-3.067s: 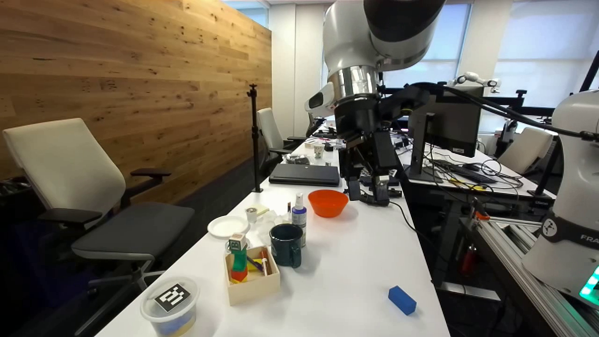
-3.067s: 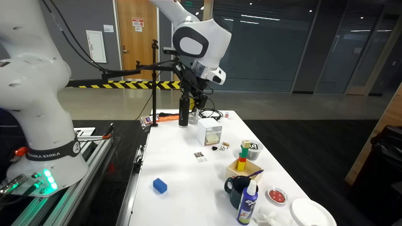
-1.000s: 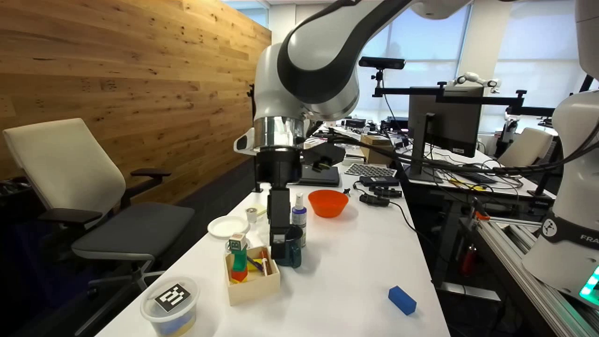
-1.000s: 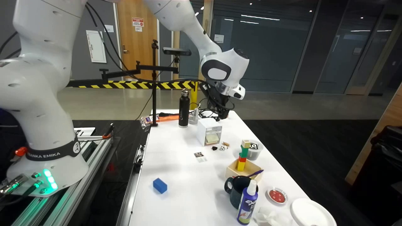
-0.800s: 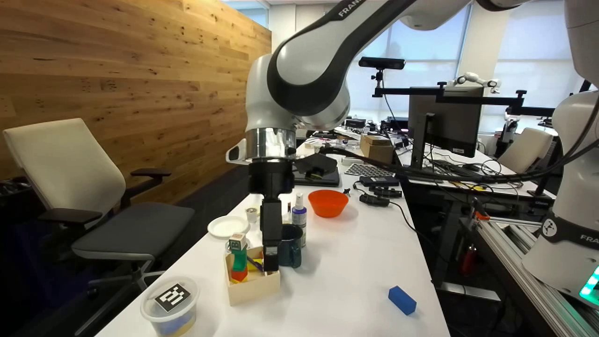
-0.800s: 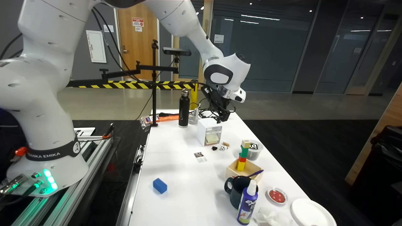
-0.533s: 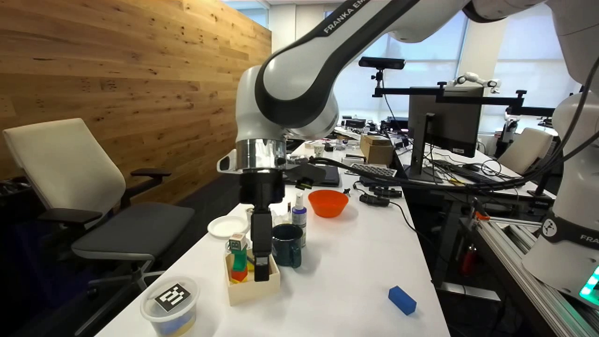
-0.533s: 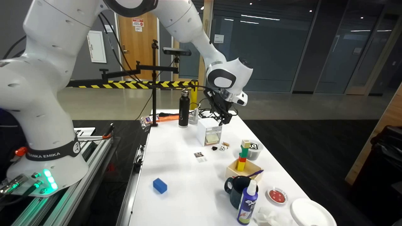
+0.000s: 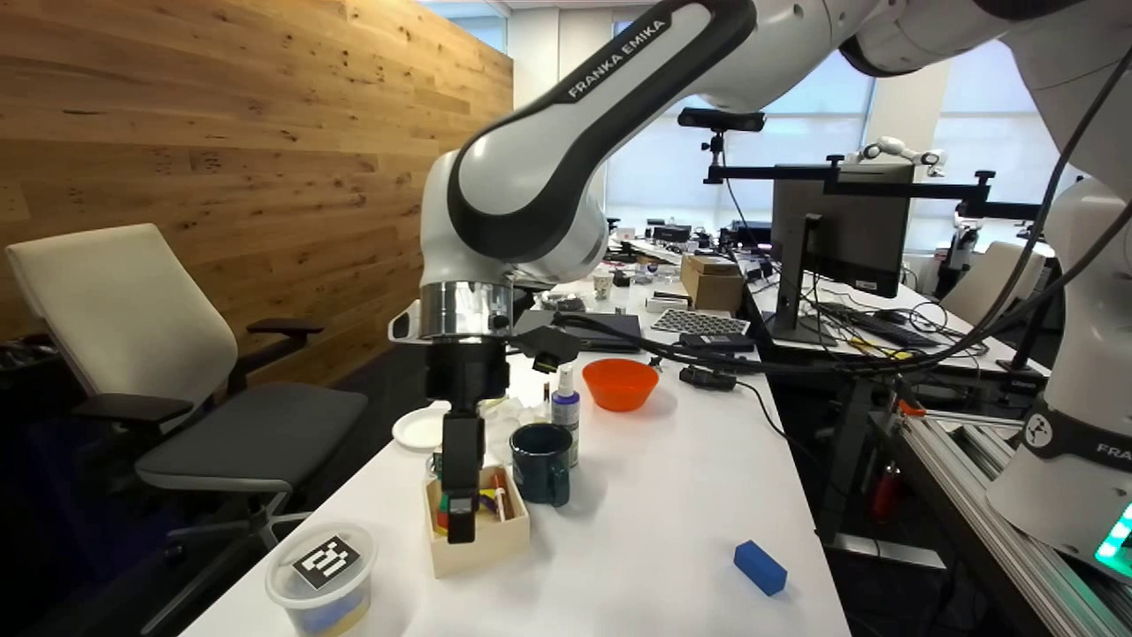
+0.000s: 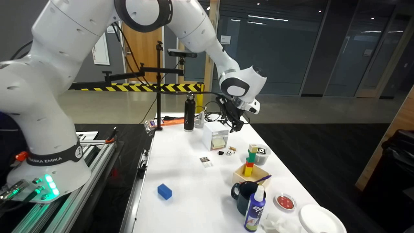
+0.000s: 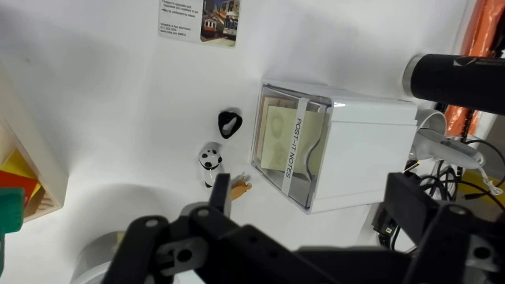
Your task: Drop the pile of blocks inside the wooden box
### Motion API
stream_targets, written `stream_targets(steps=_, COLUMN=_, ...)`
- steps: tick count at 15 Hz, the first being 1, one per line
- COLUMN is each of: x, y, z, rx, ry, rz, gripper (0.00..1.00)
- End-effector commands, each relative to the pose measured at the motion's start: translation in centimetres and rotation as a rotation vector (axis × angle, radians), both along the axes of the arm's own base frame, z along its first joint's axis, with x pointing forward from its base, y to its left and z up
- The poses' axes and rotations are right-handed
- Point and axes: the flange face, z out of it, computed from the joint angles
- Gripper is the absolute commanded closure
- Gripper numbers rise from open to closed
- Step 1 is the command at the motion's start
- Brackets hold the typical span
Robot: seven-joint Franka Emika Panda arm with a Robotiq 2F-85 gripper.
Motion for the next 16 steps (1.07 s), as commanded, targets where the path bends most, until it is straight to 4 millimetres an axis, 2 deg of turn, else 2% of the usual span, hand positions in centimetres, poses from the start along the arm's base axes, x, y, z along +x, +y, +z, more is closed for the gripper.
stream_targets(steps=1, x=0.1, y=0.1, z=0.0, rx=0.001, ry=0.001, rz=0.000, gripper=0.00)
stream_targets(steps=11, x=2.5, y=-0.7, z=-1.6, rx=0.021, ry=-0.007, rz=-0.005, gripper=0.00)
stream_targets(steps=16, x=3.8, y=-0.2, z=-2.9, rx=0.020, ry=-0.019, rz=0.019, gripper=0.00)
